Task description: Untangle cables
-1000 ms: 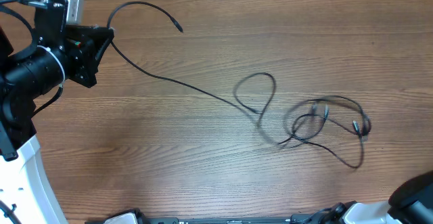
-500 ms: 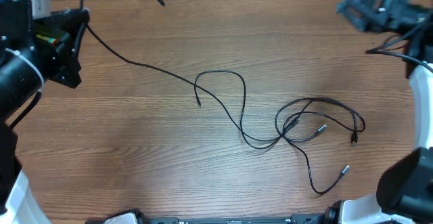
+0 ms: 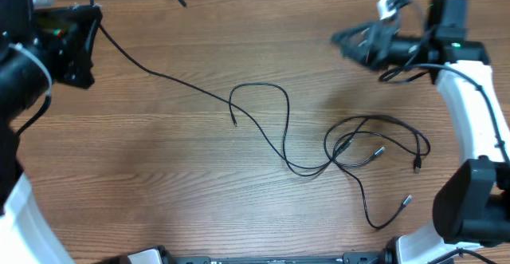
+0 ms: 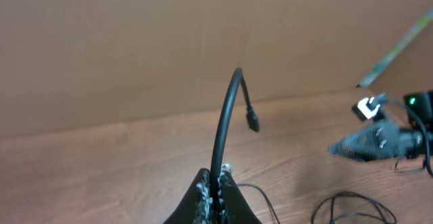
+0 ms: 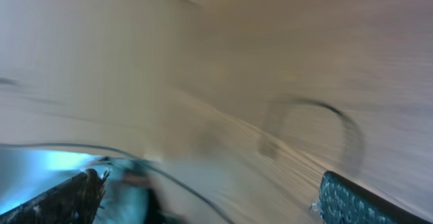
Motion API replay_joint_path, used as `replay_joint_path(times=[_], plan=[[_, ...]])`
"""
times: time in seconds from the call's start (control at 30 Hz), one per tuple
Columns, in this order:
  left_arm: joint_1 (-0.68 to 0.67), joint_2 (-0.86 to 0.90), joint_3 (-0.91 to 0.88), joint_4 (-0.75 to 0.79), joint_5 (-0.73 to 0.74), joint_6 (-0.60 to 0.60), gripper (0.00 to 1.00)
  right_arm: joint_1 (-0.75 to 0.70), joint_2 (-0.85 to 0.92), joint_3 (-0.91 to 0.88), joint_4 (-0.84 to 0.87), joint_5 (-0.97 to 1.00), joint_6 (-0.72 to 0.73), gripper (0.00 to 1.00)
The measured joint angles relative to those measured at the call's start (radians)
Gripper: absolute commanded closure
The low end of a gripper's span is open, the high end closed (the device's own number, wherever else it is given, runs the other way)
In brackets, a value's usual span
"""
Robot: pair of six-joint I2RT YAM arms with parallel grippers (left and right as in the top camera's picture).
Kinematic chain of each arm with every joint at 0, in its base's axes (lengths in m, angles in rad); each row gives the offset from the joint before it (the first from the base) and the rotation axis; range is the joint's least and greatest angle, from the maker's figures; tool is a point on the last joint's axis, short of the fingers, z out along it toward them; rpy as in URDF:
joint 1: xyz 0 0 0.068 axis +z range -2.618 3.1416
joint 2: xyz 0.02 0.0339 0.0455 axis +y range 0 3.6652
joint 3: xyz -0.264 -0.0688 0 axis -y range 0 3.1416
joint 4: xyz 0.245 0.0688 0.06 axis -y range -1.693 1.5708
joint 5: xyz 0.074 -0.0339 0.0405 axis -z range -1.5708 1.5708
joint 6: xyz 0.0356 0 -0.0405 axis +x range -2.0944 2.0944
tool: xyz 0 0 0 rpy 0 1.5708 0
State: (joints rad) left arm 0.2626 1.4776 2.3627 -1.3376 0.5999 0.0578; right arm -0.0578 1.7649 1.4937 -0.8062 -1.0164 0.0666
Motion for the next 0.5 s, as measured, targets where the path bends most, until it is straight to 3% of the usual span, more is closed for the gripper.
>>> replay_joint_path(times=[0.1,0.2,0.4,0.5], plan=[[0.0,0.039,0.0,-0.02,0.0,-0.005,0.96,0.073,0.0,-0.002,-0.098,0.23,-0.161,0.0],[0.0,0.061,0.0,-0.082,0.001,-0.007,0.96,0.137,0.0,-0.002,-0.076,0.417,-0.249,0.0],[-0.015,0.091,0.0,-0.171,0.0,-0.008,0.96,0.249,-0.019,-0.002,-0.112,0.824,-0.317,0.0],[-0.06,0.112,-0.002,-0.172,-0.011,-0.008,0.96,0.31,-0.055,-0.002,-0.135,0.924,-0.32,0.0]])
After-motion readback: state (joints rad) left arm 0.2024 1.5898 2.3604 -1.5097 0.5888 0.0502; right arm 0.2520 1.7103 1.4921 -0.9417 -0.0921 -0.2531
